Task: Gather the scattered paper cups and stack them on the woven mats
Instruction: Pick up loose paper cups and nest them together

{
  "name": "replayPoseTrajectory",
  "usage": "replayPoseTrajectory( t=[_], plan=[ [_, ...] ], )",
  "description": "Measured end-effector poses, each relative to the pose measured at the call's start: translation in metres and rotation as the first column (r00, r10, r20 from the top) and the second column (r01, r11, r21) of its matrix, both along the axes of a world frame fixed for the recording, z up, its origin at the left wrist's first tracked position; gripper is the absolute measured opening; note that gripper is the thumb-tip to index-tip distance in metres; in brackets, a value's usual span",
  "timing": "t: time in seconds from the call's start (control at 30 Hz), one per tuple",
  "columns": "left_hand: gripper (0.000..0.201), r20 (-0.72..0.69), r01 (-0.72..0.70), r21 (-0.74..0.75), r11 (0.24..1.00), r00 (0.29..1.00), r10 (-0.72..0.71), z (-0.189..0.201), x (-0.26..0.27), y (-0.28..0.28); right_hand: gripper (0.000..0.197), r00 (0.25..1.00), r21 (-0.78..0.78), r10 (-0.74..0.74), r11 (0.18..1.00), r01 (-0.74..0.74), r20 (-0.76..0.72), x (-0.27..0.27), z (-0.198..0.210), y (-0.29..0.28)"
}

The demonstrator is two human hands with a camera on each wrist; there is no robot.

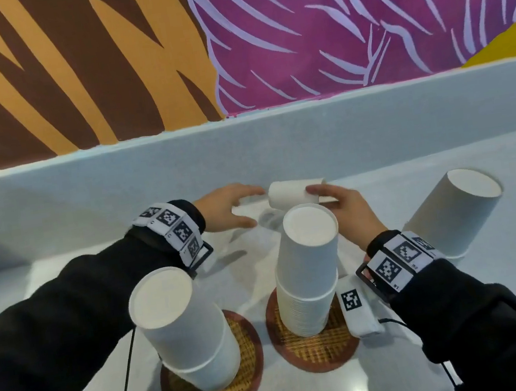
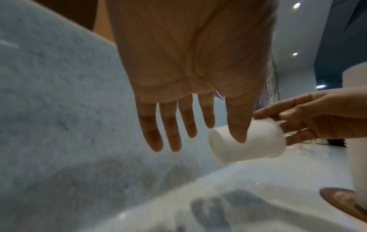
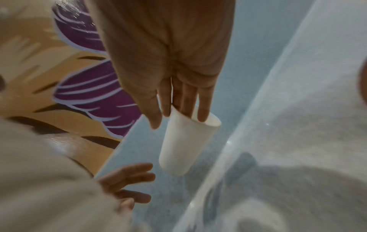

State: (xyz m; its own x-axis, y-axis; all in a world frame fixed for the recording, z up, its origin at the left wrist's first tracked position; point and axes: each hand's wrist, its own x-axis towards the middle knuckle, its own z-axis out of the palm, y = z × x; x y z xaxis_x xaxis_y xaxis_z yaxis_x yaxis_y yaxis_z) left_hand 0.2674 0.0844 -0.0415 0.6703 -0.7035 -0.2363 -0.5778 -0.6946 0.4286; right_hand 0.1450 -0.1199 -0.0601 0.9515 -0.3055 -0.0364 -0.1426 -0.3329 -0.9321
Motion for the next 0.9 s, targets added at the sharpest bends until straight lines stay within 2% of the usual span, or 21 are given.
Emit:
replayPoseTrajectory(
  t=[0.1,0.23,0.33,0.47,0.53,0.63,0.73,0.9],
  plan=[
    [0.05,0.033,-0.065,-0.011,0.998,0.997,0.065,0.037,-0.002,0.014,0.027,0.974,0.018,-0.092,0.996,0.09,0.209,-0.007,0.025,0.0],
    [0.04,0.118,-0.08,-0.001,0.997,0.99,0.079,0.114,-0.018,0.031,0.03,0.912,-0.002,-0.098,0.994,0.108,0.398,-0.026,0.068,0.002],
    [0.065,0.161,-0.076,-0.004,0.997,0.984,0.075,0.178,-0.054,0.036,0.034,0.858,0.011,-0.092,0.995,0.101,0.506,-0.047,0.1,0.005],
    [0.083,0.155,-0.016,-0.093,0.996,0.987,0.031,0.229,-0.113,0.024,0.031,0.877,0.144,-0.02,0.988,-0.056,0.48,-0.073,0.128,0.018],
    [0.075,0.171,-0.002,-0.089,0.996,0.985,0.017,0.235,-0.136,0.012,0.029,0.887,0.25,0.014,0.957,-0.145,0.462,-0.084,0.134,0.025],
    [0.059,0.323,-0.023,-0.008,1.0,0.946,0.024,0.229,-0.156,-0.004,0.028,0.905,0.414,0.057,0.876,-0.248,0.422,-0.099,0.135,0.031],
    [0.059,0.461,-0.039,0.016,0.999,0.887,0.027,0.217,-0.166,-0.014,0.029,0.917,0.595,0.074,0.739,-0.315,0.393,-0.111,0.13,0.032],
    [0.058,0.548,-0.077,-0.017,0.997,0.833,0.074,0.202,-0.177,-0.03,0.041,0.932,0.763,0.083,0.552,-0.338,0.353,-0.115,0.119,0.036]
  ],
)
